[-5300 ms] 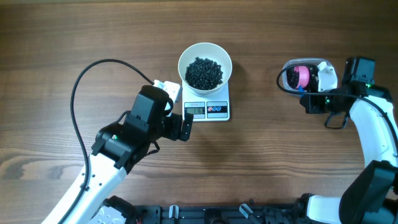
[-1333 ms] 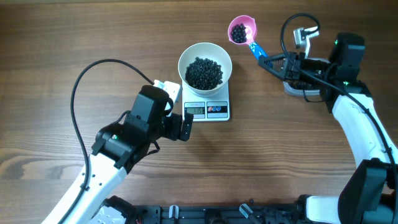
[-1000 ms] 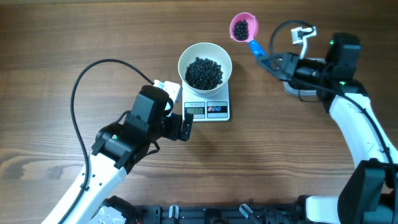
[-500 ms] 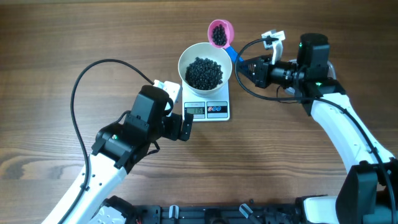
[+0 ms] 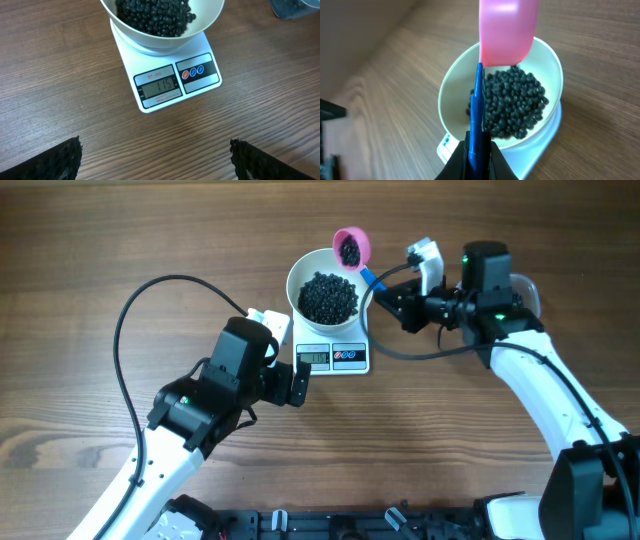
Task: Scoop item into bowl and weigh 150g on scale
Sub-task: 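Tilt the scoop with the right gripper to pour beans into the bowl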
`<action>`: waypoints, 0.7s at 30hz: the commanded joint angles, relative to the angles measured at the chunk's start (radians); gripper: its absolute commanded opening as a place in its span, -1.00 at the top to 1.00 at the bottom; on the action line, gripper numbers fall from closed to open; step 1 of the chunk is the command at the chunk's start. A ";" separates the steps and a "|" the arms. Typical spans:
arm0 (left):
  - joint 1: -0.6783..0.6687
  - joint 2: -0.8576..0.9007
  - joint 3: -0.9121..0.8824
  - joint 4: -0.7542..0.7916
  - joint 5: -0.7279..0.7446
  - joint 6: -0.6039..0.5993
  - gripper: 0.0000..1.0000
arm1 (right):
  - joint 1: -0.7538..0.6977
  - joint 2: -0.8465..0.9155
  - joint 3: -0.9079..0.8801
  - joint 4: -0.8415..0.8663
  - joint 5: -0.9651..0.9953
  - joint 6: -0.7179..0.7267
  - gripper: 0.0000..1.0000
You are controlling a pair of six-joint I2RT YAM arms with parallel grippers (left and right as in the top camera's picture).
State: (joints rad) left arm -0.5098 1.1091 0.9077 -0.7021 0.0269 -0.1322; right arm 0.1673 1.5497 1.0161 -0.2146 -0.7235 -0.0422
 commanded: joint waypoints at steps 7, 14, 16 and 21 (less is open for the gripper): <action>-0.004 0.000 0.003 0.003 -0.006 0.020 -1.00 | 0.056 0.008 0.005 -0.017 0.180 -0.117 0.91; -0.005 0.000 0.003 0.003 -0.006 0.020 -1.00 | 0.056 0.008 0.005 -0.026 0.207 -0.163 0.91; -0.005 0.000 0.003 0.003 -0.006 0.020 -1.00 | 0.060 0.008 0.005 -0.026 0.207 -0.169 0.91; -0.005 0.000 0.003 0.002 -0.006 0.020 -1.00 | 0.089 0.008 0.005 -0.021 0.233 -0.220 0.91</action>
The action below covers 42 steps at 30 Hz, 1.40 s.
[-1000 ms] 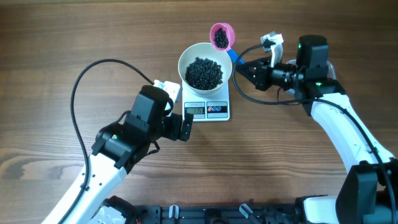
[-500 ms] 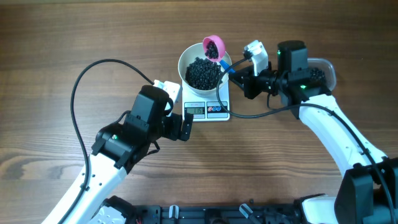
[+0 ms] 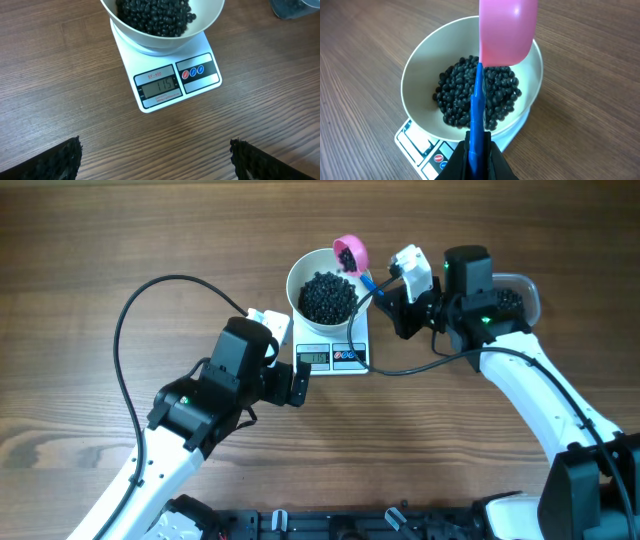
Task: Scoop item into bowl and weigh 150g on scale
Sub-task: 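Tilt the scoop with the right gripper to pour beans into the bowl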
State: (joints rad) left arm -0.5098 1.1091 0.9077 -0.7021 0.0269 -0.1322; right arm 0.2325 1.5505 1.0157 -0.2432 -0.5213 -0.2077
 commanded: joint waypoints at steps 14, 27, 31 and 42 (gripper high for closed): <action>-0.005 0.000 0.003 0.003 -0.006 0.020 -1.00 | 0.039 0.007 0.005 0.002 0.028 -0.002 0.91; -0.005 0.000 0.003 0.003 -0.006 0.020 -1.00 | 0.039 0.007 0.005 0.007 0.048 -0.010 0.91; -0.004 0.000 0.003 0.003 -0.006 0.020 -1.00 | 0.040 0.007 0.005 0.010 0.049 -0.003 0.91; -0.005 0.000 0.003 0.003 -0.006 0.020 -1.00 | 0.040 0.007 0.005 0.019 0.050 -0.003 0.91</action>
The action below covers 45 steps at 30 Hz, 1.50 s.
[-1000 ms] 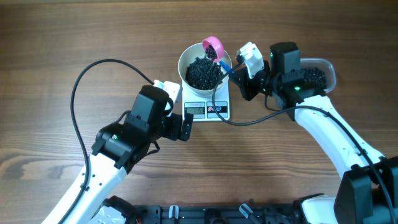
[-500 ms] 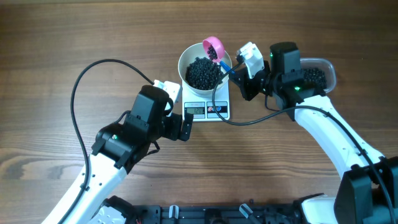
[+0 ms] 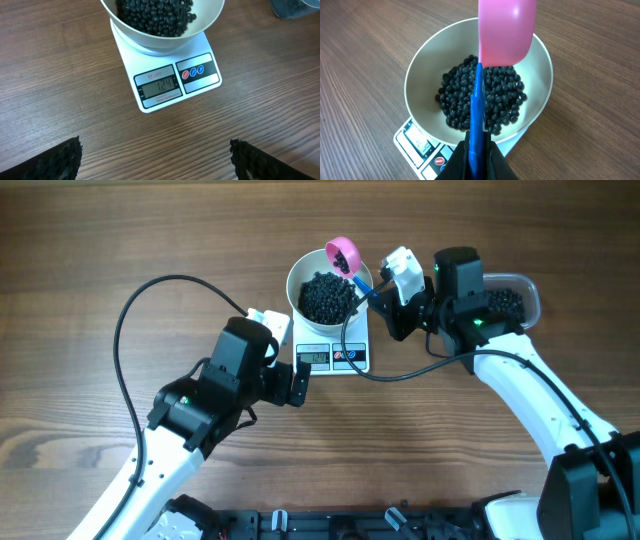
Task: Scoop item into bowl and weigh 150g on scale
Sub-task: 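Tilt the scoop with the right gripper to pour beans into the bowl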
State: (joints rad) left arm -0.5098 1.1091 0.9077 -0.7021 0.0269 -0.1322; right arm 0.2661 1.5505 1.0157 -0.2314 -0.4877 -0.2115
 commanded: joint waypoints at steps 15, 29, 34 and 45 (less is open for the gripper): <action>-0.005 0.000 0.003 0.003 -0.006 0.020 -1.00 | 0.006 0.007 0.005 0.003 0.047 -0.128 0.92; -0.005 0.000 0.003 0.002 -0.006 0.020 -1.00 | 0.018 0.007 0.005 0.050 0.043 -0.054 0.91; -0.005 0.000 0.003 0.003 -0.006 0.020 -1.00 | 0.042 0.007 0.005 0.068 0.045 -0.092 0.91; -0.005 0.000 0.003 0.003 -0.006 0.020 -1.00 | 0.064 0.007 0.005 0.058 0.111 -0.089 0.91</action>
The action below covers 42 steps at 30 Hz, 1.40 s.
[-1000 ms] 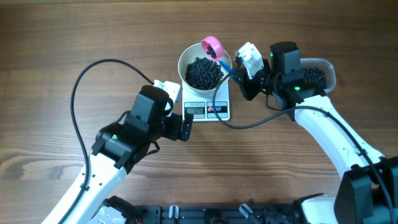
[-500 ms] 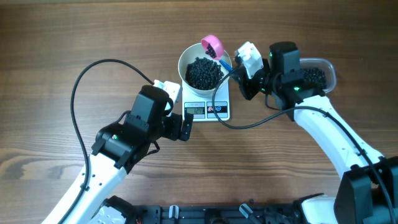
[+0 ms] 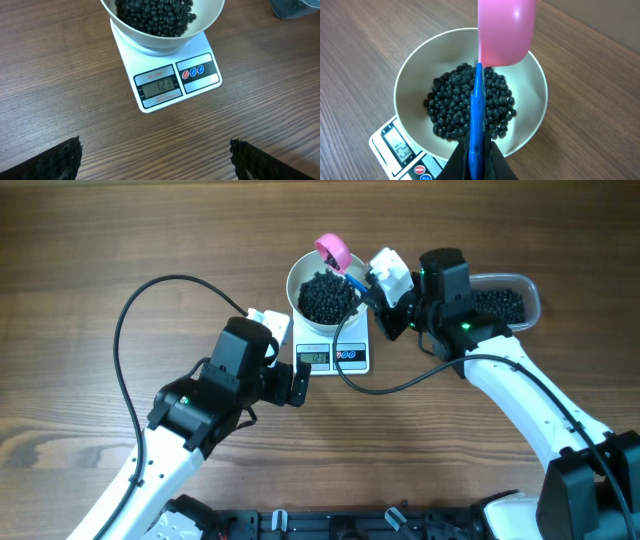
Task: Scoop item into bowl and weigh 150g on scale
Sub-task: 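Tilt the scoop with the right gripper to pour beans into the bowl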
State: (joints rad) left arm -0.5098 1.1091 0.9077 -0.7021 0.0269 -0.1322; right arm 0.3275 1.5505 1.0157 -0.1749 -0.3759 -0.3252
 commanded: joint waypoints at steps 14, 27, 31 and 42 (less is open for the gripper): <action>-0.005 0.000 0.003 0.003 -0.006 0.020 -1.00 | 0.002 0.008 0.005 0.001 -0.048 0.058 0.92; -0.005 0.000 0.003 0.003 -0.006 0.020 -1.00 | 0.002 0.007 0.005 -0.002 -0.013 -0.064 0.91; -0.004 0.000 0.003 0.003 -0.006 0.020 -1.00 | 0.000 0.007 0.005 0.022 0.010 -0.064 0.91; -0.005 0.000 0.003 0.003 -0.006 0.020 -1.00 | 0.002 0.007 0.005 0.021 0.010 -0.029 0.91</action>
State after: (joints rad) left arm -0.5098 1.1091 0.9077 -0.7021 0.0269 -0.1322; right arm 0.3275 1.5505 1.0157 -0.1570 -0.3756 -0.3725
